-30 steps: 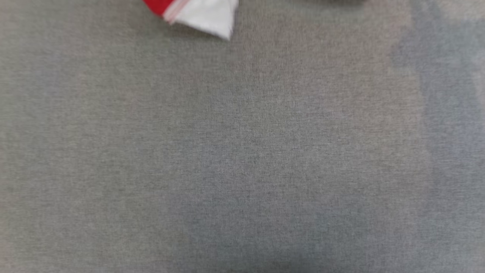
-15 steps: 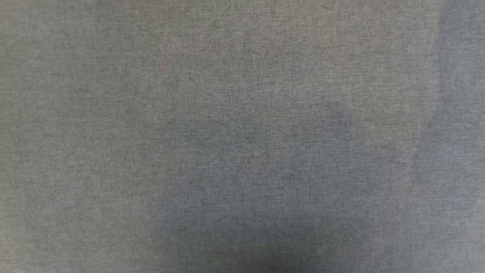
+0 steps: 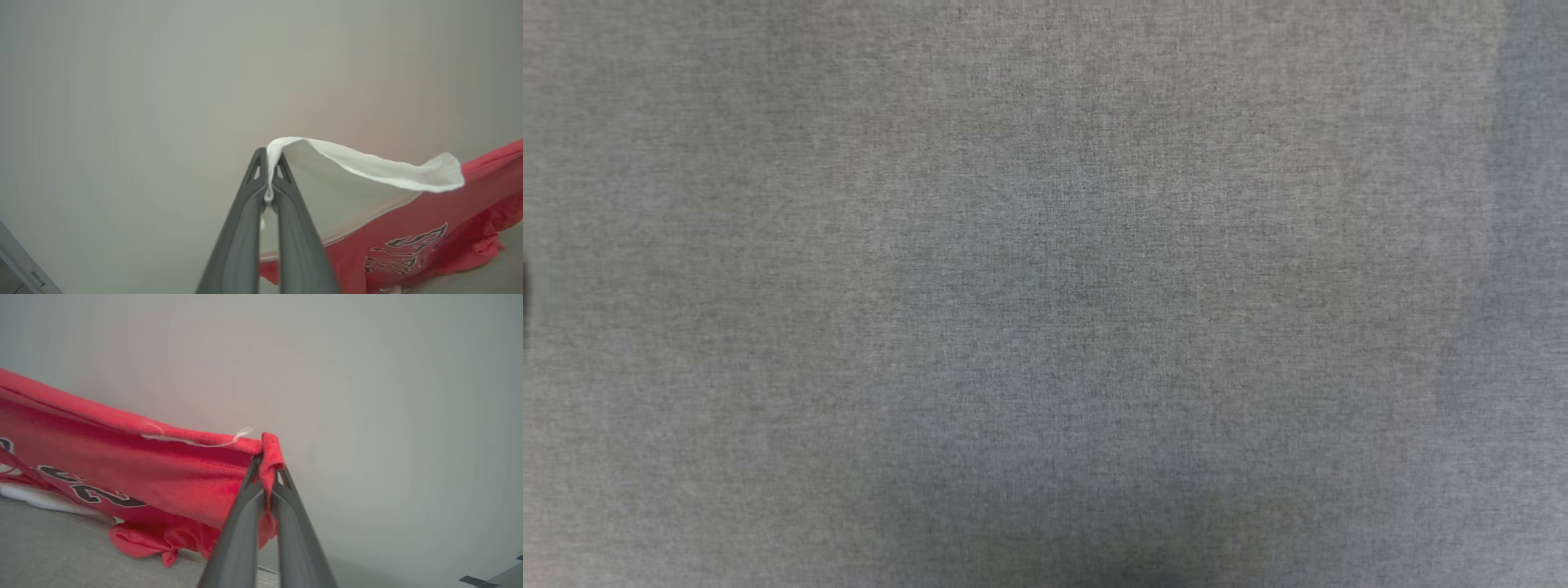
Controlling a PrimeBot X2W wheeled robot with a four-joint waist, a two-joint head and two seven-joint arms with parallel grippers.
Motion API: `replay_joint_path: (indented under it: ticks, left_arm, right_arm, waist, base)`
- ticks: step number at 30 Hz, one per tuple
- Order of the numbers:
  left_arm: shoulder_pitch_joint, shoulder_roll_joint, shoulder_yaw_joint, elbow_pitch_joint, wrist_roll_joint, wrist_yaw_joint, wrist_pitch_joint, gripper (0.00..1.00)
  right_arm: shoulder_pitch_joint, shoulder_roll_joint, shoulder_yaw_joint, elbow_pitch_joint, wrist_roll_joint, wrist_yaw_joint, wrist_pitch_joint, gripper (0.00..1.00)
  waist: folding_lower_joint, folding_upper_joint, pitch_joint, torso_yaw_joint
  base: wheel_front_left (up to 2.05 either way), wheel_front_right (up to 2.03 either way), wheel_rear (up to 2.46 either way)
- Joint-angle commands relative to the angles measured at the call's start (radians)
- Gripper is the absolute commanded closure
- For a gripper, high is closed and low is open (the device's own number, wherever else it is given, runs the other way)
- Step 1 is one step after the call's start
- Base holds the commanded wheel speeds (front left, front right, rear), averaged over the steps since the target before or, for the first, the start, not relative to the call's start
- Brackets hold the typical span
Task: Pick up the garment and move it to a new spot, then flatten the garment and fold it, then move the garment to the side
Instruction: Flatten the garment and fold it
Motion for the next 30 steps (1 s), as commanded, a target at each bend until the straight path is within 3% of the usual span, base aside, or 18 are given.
replay_joint_path:
  ticks: [1,8,15,22,30]
  left_arm:
    - [0.075,-0.019,0.010,-0.003,-0.023,0.002,-0.006,1.00]
    - [0.364,-0.079,-0.018,-0.038,-0.059,0.002,-0.006,1.00]
    - [0.644,-0.098,-0.031,-0.068,-0.072,0.002,-0.006,1.00]
    - [0.887,-0.071,-0.107,-0.058,-0.120,0.002,-0.003,1.00]
    - [1.125,-0.022,-0.095,-0.161,-0.158,0.032,-0.005,1.00]
  right_arm:
    - [0.044,-0.009,0.016,0.003,0.020,-0.002,-0.012,1.00]
    - [0.253,-0.042,0.105,-0.005,0.118,-0.002,-0.021,1.00]
    - [0.473,-0.067,0.202,-0.040,0.212,-0.002,-0.012,1.00]
    - [0.677,-0.086,0.248,-0.061,0.322,-0.002,0.007,1.00]
    - [0.860,-0.093,0.244,-0.081,0.419,-0.002,0.005,1.00]
  waist:
    - [-0.0001,0.0000,-0.040,0.015]
    - [-0.0001,0.0000,-0.169,0.040]
    - [-0.0001,0.0000,-0.308,0.055]
    - [-0.0001,0.0000,-0.428,0.063]
    - [-0.0001,0.0000,-0.512,0.059]
  base:
    - [0.00,0.00,0.00]
    - [0.00,0.00,0.00]
    - [0.00,0.00,0.00]
    - [0.00,0.00,0.00]
    - [0.00,0.00,0.00]
